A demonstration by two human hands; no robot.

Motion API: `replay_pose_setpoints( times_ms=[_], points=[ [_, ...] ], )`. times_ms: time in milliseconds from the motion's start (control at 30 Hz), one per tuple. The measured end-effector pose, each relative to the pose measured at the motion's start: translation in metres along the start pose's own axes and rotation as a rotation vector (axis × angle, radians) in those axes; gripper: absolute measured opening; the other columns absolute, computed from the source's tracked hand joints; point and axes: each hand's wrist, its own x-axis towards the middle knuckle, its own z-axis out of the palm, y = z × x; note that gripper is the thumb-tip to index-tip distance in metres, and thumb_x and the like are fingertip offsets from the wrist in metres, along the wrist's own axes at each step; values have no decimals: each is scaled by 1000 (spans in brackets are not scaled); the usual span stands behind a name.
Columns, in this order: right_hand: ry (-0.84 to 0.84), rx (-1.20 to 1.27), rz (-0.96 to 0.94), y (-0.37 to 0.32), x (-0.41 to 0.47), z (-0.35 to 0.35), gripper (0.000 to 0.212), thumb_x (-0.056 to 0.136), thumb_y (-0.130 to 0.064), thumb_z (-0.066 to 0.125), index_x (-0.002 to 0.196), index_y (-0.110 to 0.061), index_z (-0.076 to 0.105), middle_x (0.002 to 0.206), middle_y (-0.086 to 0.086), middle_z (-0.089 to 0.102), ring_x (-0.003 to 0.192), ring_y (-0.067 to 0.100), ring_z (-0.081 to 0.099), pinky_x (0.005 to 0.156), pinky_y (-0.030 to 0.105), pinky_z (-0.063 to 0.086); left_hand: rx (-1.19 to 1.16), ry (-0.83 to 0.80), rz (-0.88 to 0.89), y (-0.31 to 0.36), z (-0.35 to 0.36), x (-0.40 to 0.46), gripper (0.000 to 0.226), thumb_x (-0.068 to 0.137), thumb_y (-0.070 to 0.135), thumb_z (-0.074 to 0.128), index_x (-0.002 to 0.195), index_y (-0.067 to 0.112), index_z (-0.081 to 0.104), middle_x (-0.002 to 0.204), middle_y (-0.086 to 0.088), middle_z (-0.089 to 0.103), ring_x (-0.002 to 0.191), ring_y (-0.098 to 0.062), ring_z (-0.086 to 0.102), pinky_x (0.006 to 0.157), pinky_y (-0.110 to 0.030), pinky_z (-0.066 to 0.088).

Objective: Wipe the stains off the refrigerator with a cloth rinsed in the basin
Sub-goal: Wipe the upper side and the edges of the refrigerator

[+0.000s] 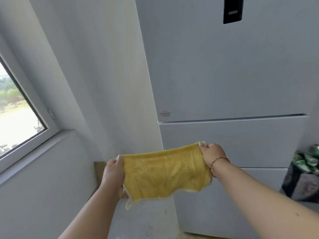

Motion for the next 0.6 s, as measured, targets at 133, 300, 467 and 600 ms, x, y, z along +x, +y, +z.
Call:
replay_pose_setpoints(
  times_ms=[133,300,467,600],
  points=[
    [5,257,96,37,-1,-92,49,93,-44,50,93,3,63,82,15,60,80,28,60,78,36,47,6,-183,56,11,111,-72,30,101,40,40,106,15,55,83,-7,56,65,-19,55,46,-22,49],
    [-228,628,121,47,-42,-171,53,97,-50,39,77,-7,62,57,5,53,49,17,51,49,24,43,-101,-546,-2,8,235,-164,33,97,43,49,113,14,52,89,-13,67,75,-28,66,77,-47,58],
    [-348,905,176,92,-48,-244,82,94,-63,20,95,-1,73,62,7,54,54,14,49,56,23,39,-37,-779,-7,8,315,-227,32,91,25,64,115,7,53,88,-19,67,69,-28,68,68,-40,59],
    [-47,980,291,144,-41,-317,60,98,-53,29,103,-5,65,65,5,60,54,15,55,51,22,43,-108,-950,84,15,374,-274,19,94,14,57,111,4,58,89,-19,62,78,-30,64,74,-44,56]
  ],
)
